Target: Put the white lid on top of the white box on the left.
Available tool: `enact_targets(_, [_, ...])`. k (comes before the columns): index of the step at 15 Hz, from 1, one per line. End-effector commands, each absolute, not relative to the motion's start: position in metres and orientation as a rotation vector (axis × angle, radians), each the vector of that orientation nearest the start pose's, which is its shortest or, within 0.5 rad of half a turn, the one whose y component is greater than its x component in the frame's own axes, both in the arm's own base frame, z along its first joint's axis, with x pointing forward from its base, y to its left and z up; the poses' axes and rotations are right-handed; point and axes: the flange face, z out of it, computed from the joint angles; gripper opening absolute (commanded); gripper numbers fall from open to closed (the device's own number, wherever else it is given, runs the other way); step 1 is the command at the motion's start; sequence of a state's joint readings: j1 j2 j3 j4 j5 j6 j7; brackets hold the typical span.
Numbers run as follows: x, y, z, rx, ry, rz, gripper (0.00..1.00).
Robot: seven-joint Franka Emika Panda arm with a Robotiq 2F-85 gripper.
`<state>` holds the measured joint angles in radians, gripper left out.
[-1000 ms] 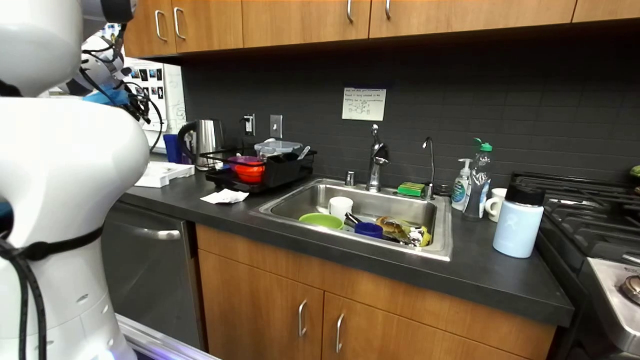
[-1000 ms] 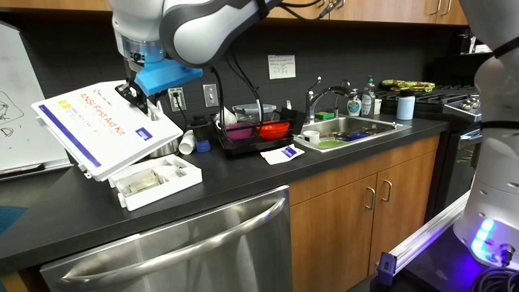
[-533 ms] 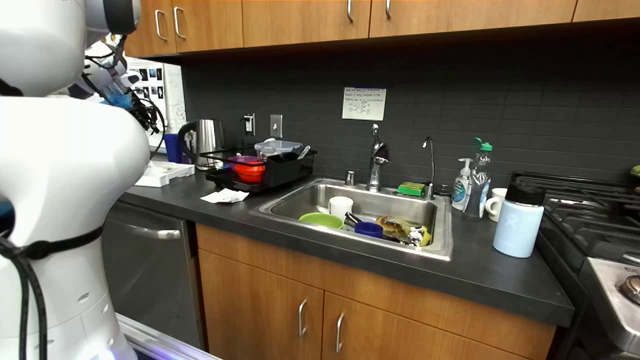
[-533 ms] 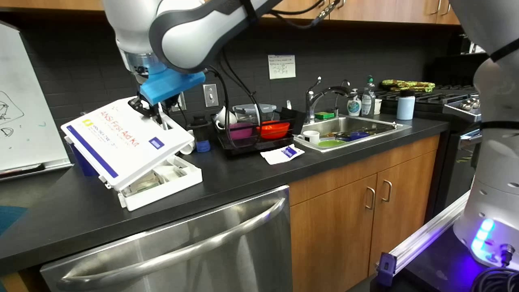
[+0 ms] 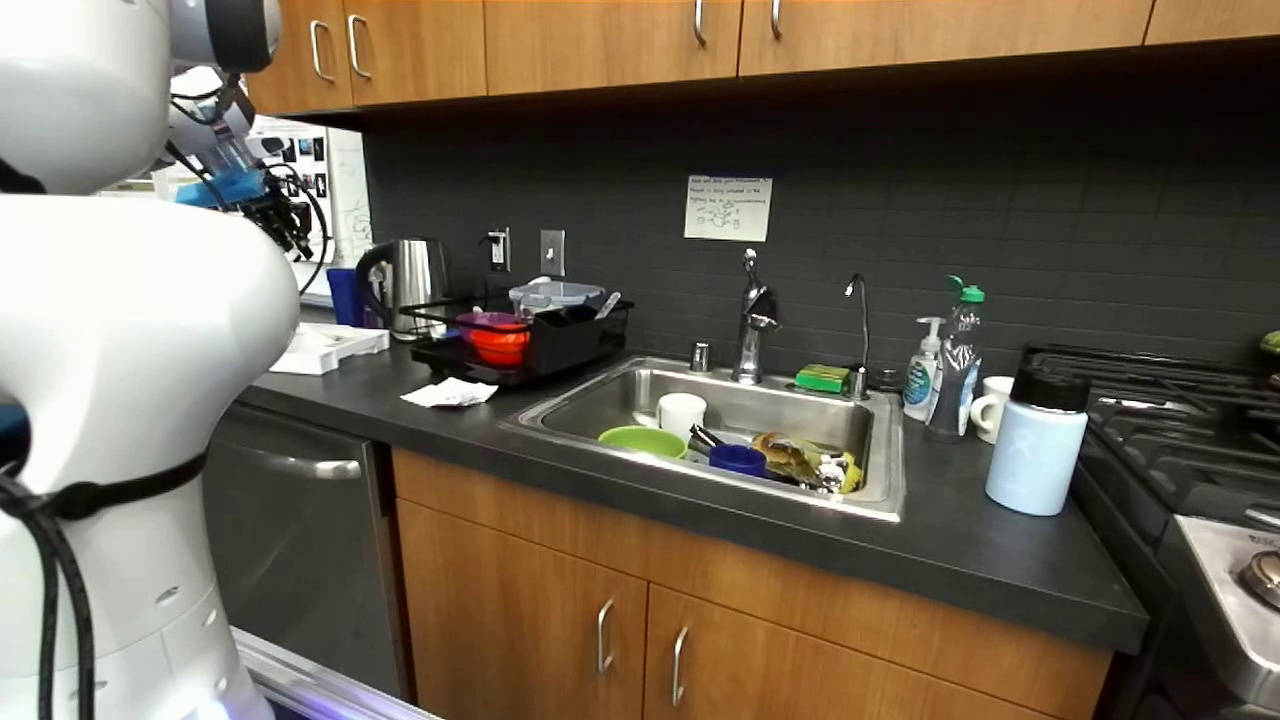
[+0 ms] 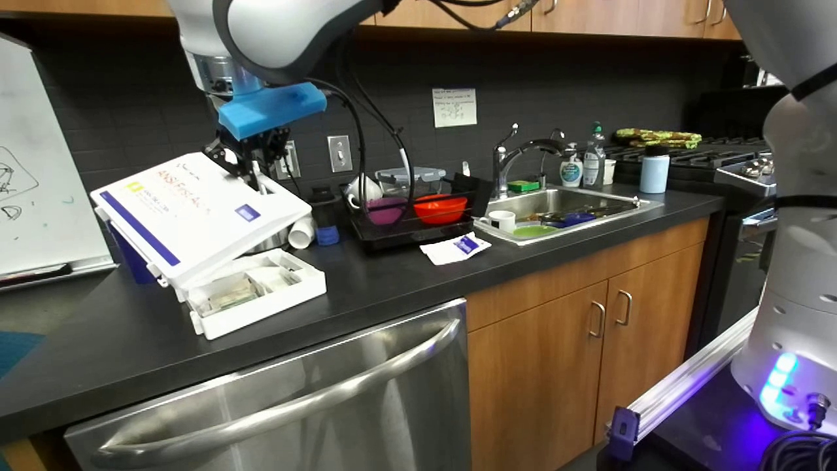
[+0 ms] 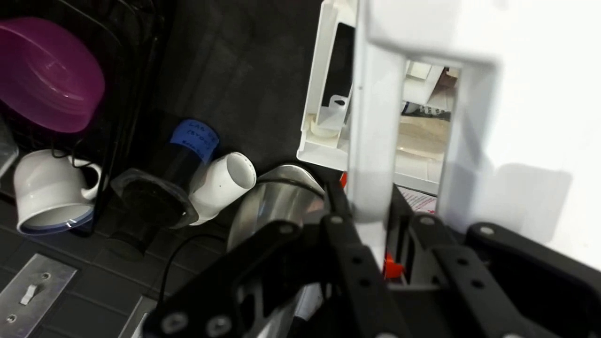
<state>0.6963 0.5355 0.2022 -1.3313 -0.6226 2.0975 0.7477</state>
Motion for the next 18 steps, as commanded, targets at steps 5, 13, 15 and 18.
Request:
enact_targets(5, [0.533,0.519,0.463,-3.185,-0.602,-0.598,0.06])
enact_targets(13, [0.546,0.513,0.437,-3.154,-0.619,-0.337,0.06])
enact_targets(15, [0.552,0.510,0.427,-3.156,-0.611,-0.295,0.06])
enact_targets(18, [0.561,0.506,0.411,-3.155,-0.590,-0.246,0.06])
